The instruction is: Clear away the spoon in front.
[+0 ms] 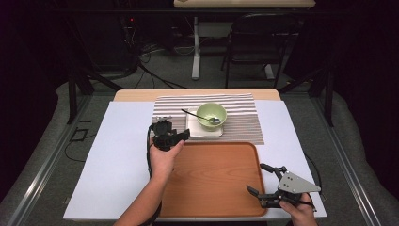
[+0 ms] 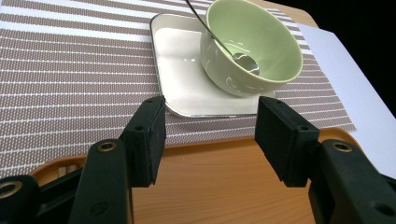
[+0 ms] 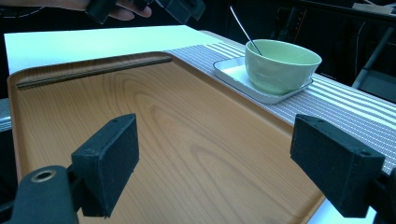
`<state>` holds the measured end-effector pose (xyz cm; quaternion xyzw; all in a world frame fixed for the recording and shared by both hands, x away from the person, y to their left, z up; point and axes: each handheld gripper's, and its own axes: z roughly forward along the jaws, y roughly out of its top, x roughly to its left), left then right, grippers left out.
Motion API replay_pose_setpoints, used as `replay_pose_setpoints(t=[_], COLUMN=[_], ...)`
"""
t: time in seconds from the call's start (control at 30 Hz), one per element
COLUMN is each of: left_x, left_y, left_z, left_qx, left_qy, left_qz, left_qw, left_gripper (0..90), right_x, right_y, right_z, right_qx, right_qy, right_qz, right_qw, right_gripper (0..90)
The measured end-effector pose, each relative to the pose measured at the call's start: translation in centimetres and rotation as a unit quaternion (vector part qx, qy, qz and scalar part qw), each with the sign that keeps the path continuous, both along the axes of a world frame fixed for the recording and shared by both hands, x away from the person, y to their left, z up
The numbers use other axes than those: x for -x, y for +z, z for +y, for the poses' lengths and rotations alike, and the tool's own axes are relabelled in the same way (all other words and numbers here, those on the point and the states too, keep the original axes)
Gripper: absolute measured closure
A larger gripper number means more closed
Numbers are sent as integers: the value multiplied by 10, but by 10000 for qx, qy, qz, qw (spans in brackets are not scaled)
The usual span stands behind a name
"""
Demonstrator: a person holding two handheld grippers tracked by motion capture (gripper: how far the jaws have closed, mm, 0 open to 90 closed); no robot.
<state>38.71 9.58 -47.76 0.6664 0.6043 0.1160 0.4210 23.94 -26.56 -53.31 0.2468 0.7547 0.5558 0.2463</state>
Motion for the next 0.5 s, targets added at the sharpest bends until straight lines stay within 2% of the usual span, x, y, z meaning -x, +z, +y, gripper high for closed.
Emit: replay_pose_setpoints(t=[0.5], left_x=[-19], left_y=[3], left_z=[-5], left_qx=[59], left_qy=[76], left_qz=[29], left_qw=[9999], left_gripper=[424], right_x=[0], right_y=[0], right_z=[0], right_qx=[-7], right_qy=[7], right_qz=[-6], right_qw=[10000], right_gripper=[149])
